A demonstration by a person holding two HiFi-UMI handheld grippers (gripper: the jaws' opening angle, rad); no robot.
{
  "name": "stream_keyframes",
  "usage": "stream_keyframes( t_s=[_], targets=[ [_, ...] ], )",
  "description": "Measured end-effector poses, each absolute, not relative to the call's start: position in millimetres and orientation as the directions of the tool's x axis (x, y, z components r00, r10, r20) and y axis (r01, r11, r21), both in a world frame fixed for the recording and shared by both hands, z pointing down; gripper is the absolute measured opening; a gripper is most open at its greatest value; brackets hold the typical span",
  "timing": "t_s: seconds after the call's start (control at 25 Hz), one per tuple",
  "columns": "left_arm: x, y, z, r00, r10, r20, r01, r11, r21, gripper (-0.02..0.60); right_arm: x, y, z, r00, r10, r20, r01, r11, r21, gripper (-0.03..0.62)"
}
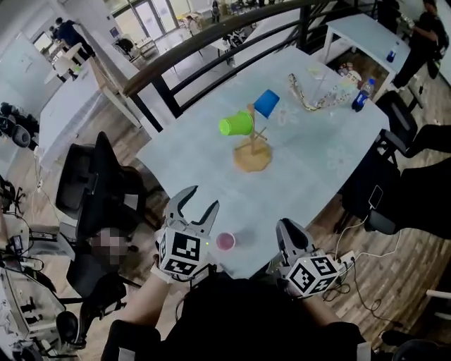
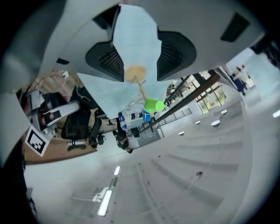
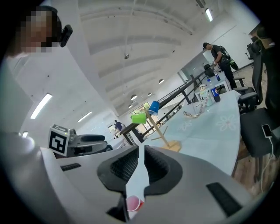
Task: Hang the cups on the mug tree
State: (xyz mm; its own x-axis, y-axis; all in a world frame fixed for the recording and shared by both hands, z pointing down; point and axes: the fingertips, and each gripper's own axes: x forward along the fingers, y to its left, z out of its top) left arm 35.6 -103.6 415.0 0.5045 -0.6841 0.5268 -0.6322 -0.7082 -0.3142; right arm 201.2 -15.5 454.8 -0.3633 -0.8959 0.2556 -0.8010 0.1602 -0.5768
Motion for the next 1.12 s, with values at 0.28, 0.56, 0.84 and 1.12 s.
stream_keyframes(
  t_s=[0.28, 0.56, 0.84, 1.12],
  targets=[
    [27.8, -57.6, 433.1, 0.701, -0.56, 0.443, -0.674, -0.722, 0.155, 0.229, 172.9, -34.2, 433.6, -0.385, -0.891, 0.242, -0.808, 0.199, -0.554, 0.061],
    [21.1, -46.4, 417.1, 0.735, -0.591, 0.332, -0.671, -0.705, 0.229, 0.187, 138.8, -40.4, 419.4, -0.411, -0.877, 0.25, -0.844, 0.262, -0.469, 0.061],
    [16.5, -45.9, 416.2, 0.792, -0.558, 0.25, -0.611, -0.719, 0.331, 0.039, 116.5, -40.1, 414.9, -0.41, -0.87, 0.273, -0.872, 0.286, -0.397, 0.061],
    [12.6, -48.6, 425.7, 0.816, -0.522, 0.248, -0.578, -0.722, 0.38, 0.032, 105.5, -43.2, 414.1, -0.389, -0.873, 0.295, -0.889, 0.272, -0.369, 0.061]
  ],
)
